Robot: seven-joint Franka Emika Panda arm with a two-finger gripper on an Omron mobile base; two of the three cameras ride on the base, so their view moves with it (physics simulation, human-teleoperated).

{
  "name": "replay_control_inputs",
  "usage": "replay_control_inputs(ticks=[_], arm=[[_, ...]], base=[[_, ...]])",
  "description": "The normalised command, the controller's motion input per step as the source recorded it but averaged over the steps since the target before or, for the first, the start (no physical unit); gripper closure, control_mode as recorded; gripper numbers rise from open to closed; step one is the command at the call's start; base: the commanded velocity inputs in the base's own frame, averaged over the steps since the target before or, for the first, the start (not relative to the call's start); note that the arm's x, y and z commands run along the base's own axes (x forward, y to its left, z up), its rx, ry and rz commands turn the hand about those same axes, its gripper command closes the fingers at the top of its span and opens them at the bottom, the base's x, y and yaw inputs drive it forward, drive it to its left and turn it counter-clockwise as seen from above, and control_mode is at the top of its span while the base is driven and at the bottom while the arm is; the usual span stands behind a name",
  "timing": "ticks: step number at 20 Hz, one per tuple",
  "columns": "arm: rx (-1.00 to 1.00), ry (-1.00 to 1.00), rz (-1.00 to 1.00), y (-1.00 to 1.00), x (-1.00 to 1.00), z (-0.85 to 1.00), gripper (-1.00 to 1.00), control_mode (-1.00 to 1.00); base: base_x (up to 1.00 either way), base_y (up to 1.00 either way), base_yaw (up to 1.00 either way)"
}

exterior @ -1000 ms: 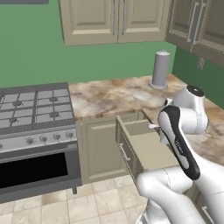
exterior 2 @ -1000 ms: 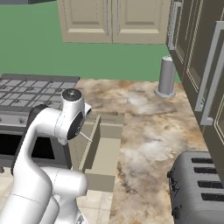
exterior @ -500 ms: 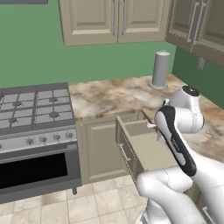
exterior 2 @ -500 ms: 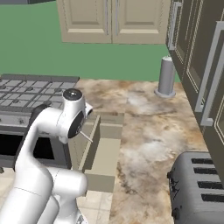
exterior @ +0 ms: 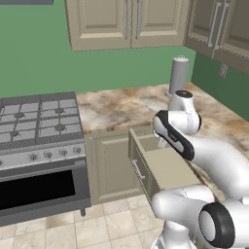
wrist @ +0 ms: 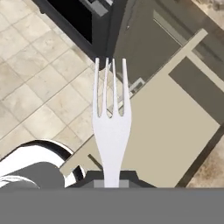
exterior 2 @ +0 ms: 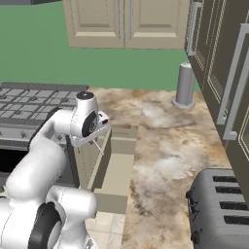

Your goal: Organize the utensils by type. Pick up the wooden spoons from the counter and place them in the open cabinet. Then pick up the metallic utensils from the counter and place them in the open drawer.

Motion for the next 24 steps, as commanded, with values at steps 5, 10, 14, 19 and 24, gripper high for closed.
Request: replay_control_inputs(ticks=[5,10,14,19,24], arm=[[0.00,0.04,-0.27,0.00,0.64,-0.37,1.00,-1.00],[0.00,0.00,-0.27,0.00,0.40,-0.46,1.00,-1.00],[0.00,0.00,-0.22,0.00,0.38,-0.49,1.00,-1.00],[0.03,0.04,-0.14,-0.10,0.26,-0.51,1.00,-1.00],[0.01,0.02,-0.13,-0.17,0.09,-0.44,1.00,-1.00]], base=[[0.00,0.00,0.00],[0.00,0.00,0.00],[0.00,0.00,0.00],[0.00,0.00,0.00],[0.00,0.00,0.00]])
